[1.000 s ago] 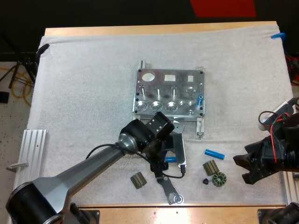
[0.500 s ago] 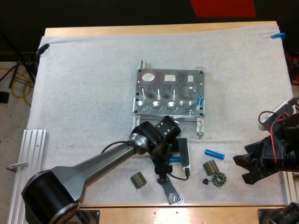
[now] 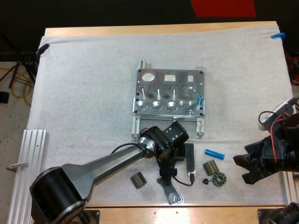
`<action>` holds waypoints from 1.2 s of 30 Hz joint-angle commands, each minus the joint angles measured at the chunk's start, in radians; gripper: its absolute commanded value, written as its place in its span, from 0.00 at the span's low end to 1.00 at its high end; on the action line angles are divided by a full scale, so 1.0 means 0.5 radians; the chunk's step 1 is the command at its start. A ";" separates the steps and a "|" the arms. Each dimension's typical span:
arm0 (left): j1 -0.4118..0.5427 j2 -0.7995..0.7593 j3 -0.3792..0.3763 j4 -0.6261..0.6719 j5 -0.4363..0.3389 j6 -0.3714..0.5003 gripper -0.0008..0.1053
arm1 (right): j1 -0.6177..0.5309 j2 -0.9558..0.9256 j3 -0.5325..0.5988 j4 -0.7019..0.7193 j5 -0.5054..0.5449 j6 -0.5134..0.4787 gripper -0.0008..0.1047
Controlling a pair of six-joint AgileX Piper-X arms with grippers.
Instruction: Load cells from right to left
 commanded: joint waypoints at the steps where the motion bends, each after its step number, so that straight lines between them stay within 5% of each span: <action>1: 0.001 0.036 0.005 -0.006 -0.066 -0.003 0.62 | -0.003 -0.009 0.000 -0.006 -0.018 -0.020 0.42; 9: 0.001 0.036 0.005 0.121 -0.066 -0.008 0.05 | -0.003 -0.009 0.000 -0.063 -0.018 -0.020 0.42; 11: 0.001 0.036 0.005 0.159 -0.066 -0.008 0.01 | -0.003 -0.009 0.000 -0.076 -0.018 -0.020 0.42; 22: 0.001 -0.036 0.005 0.307 -0.044 -0.093 0.01 | -0.003 -0.009 0.000 -0.090 0.070 -0.020 0.42; 36: 0.001 -0.519 0.005 0.354 -0.015 -0.115 0.01 | -0.003 -0.004 0.000 -0.090 0.074 -0.004 0.43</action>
